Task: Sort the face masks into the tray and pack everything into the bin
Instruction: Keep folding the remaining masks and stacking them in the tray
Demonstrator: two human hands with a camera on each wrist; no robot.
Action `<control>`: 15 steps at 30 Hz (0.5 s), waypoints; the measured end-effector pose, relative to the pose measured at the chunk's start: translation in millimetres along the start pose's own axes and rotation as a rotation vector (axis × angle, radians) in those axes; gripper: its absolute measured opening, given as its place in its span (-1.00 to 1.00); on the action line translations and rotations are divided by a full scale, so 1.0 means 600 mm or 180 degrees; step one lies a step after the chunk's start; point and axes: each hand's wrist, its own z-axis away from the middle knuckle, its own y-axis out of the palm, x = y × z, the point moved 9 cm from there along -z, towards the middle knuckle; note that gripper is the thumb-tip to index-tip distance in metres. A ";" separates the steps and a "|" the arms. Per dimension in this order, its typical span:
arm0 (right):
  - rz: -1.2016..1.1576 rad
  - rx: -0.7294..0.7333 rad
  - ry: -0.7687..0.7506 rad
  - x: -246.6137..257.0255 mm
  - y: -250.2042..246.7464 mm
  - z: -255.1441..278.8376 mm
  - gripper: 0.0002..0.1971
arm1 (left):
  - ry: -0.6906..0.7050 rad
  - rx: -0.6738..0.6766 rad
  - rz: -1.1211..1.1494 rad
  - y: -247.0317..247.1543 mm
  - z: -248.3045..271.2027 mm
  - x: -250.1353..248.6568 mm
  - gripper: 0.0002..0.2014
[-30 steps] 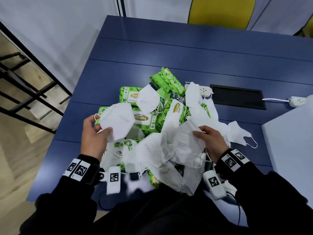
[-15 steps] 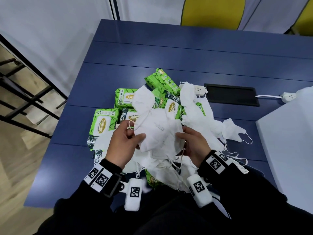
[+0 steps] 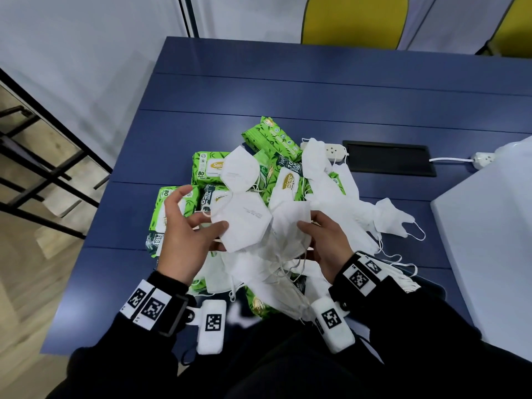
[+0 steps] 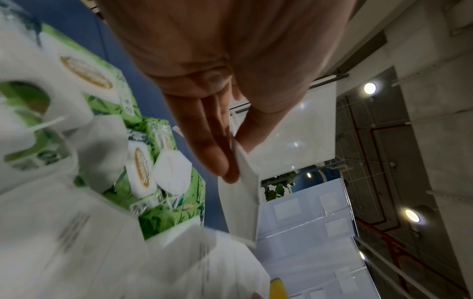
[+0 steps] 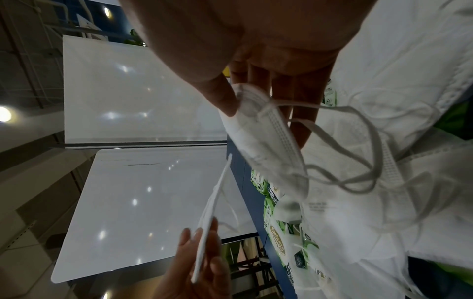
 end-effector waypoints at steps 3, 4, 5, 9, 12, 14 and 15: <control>-0.0010 -0.0094 -0.0050 0.002 -0.008 -0.001 -0.87 | 0.0166 0.0218 -0.0185 -0.004 0.000 -0.030 -0.57; -0.0015 -0.0122 -0.0065 0.002 -0.011 -0.001 -0.87 | 0.0166 0.0415 -0.0257 0.000 0.000 -0.035 -0.68; -0.0020 -0.0143 -0.0075 0.003 -0.013 -0.001 -0.88 | 0.0165 0.0625 -0.0327 0.006 0.004 -0.038 -0.74; -0.0091 -0.0110 -0.0062 0.000 -0.011 0.000 -0.86 | 0.0298 0.0962 -0.0270 0.026 0.024 -0.060 -0.58; -0.0298 -0.0069 -0.0047 0.000 -0.005 0.002 -0.71 | 0.0357 0.0515 0.0200 0.017 0.020 -0.058 -0.60; -0.0479 0.0013 -0.0040 0.000 0.002 0.003 -0.60 | 0.0252 0.0298 0.0366 0.019 0.015 -0.036 -0.68; -0.0571 0.0065 -0.0031 -0.002 0.007 0.003 -0.57 | 0.0118 0.0227 0.0453 0.024 0.015 -0.020 -0.70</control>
